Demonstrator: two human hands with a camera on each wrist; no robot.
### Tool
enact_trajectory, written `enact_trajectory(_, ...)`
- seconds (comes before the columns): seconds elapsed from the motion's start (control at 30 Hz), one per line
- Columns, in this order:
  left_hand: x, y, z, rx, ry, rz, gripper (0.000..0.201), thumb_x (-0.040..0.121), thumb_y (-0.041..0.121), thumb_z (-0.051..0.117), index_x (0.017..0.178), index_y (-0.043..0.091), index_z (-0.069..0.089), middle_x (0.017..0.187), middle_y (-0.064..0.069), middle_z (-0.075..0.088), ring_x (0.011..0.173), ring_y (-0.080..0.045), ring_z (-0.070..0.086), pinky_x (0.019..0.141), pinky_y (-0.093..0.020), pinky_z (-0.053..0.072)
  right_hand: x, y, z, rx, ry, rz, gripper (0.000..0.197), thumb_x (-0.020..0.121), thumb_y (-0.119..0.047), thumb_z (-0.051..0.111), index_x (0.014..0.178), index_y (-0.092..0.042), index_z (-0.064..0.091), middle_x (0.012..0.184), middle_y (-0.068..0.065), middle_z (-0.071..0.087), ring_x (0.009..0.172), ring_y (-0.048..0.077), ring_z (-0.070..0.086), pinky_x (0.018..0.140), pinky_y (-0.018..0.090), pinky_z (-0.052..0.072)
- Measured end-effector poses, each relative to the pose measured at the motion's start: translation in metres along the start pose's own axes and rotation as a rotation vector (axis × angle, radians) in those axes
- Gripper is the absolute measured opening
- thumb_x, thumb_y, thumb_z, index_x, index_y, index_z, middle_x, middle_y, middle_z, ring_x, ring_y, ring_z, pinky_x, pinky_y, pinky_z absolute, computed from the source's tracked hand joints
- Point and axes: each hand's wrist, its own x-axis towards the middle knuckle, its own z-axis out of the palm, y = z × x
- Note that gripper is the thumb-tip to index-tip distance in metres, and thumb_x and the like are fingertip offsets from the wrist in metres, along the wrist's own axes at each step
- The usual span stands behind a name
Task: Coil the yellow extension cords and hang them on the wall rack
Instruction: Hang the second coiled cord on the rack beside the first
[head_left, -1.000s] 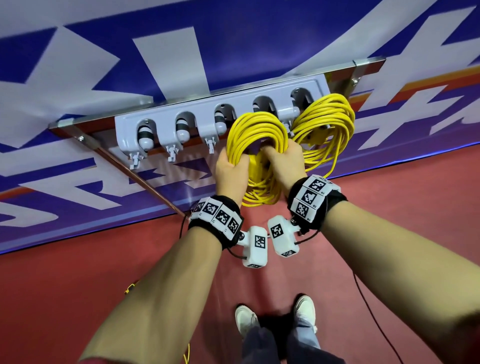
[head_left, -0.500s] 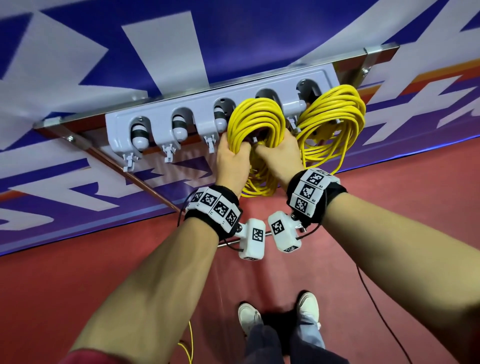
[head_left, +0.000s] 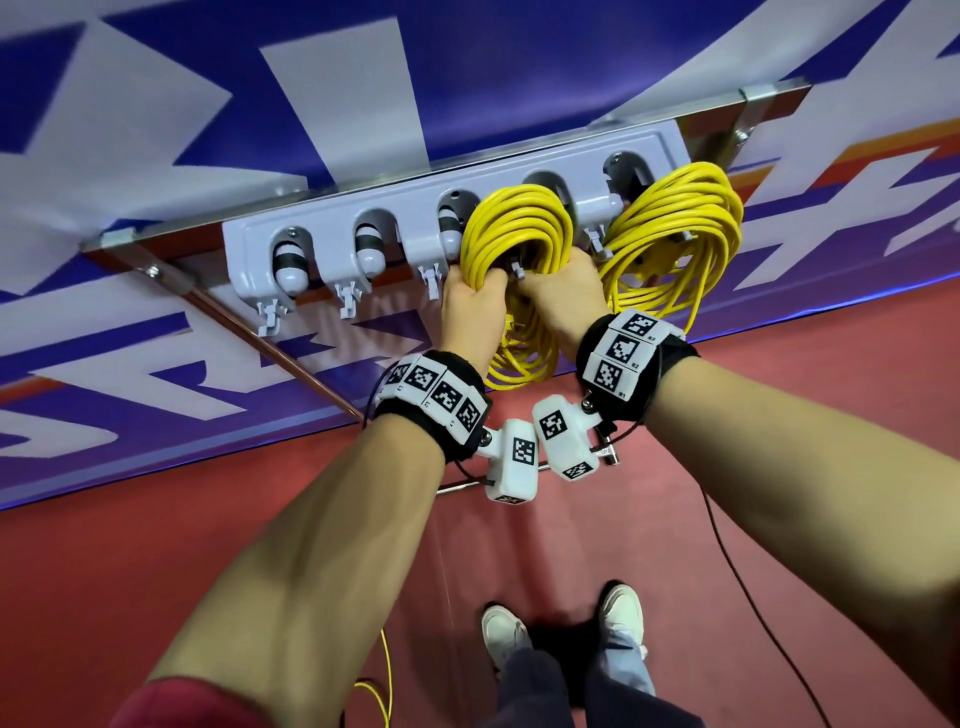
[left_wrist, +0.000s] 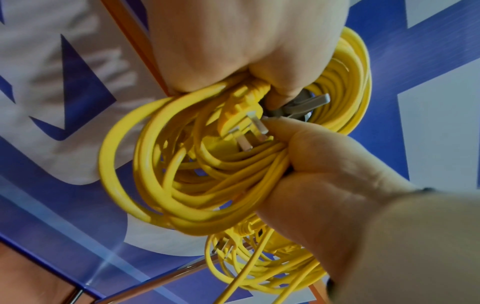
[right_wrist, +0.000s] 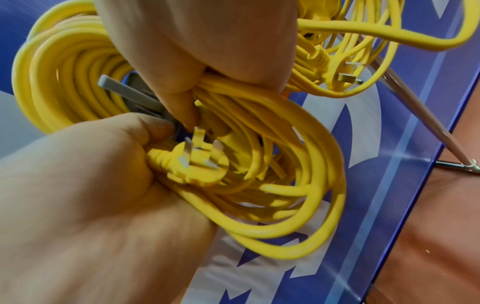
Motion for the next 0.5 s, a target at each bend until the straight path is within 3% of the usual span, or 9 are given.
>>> enact_trajectory(0.13,0.011,-0.006,0.001,0.010,0.008,-0.117,0.062,0.051,0.052,0.056,0.103,0.020,0.065,0.104,-0.011,0.070,0.099,-0.031,0.066,0.093,-0.049,0.053,0.007,0.006,0.006,-0.018,0.007,0.009,0.019,0.067,-0.022,0.071,0.080,-0.008,0.067,0.082,0.012,0.072,0.081,0.034,0.069,0.078,0.053,0.056)
enact_trajectory(0.27,0.004,0.008,-0.004,0.028,-0.040,-0.168,0.082,0.045,0.049,0.055,0.117,0.010,0.059,0.106,-0.012,0.068,0.099,-0.031,0.066,0.092,-0.047,0.054,0.011,0.005,0.006,-0.029,0.012,0.044,0.027,0.060,-0.028,0.069,0.079,-0.009,0.069,0.081,0.010,0.073,0.081,0.033,0.070,0.079,0.051,0.057)
enact_trajectory(0.37,0.006,0.002,-0.009,0.068,-0.050,-0.206,0.082,0.044,0.050,0.058,0.116,0.010,0.059,0.107,-0.012,0.069,0.098,-0.031,0.067,0.091,-0.047,0.054,0.003,-0.004,0.004,-0.057,0.025,0.034,0.022,0.060,-0.024,0.066,0.071,-0.006,0.066,0.076,0.015,0.071,0.074,0.033,0.068,0.076,0.051,0.057)
enact_trajectory(0.43,0.009,-0.008,-0.014,0.095,-0.058,-0.236,0.076,0.044,0.052,0.064,0.109,0.013,0.065,0.102,-0.010,0.071,0.094,-0.030,0.069,0.088,-0.048,0.056,-0.003,-0.010,0.002,-0.095,0.024,0.023,0.011,0.063,-0.022,0.064,0.063,-0.012,0.061,0.075,0.015,0.068,0.070,0.026,0.062,0.076,0.049,0.057)
enact_trajectory(0.5,0.009,-0.012,-0.019,0.110,-0.079,-0.231,0.070,0.047,0.055,0.072,0.104,0.015,0.070,0.100,-0.006,0.073,0.093,-0.028,0.070,0.088,-0.048,0.056,-0.007,-0.014,0.000,-0.120,0.036,0.032,0.014,0.070,-0.016,0.068,0.061,-0.018,0.057,0.076,0.014,0.066,0.070,0.022,0.058,0.077,0.047,0.056)
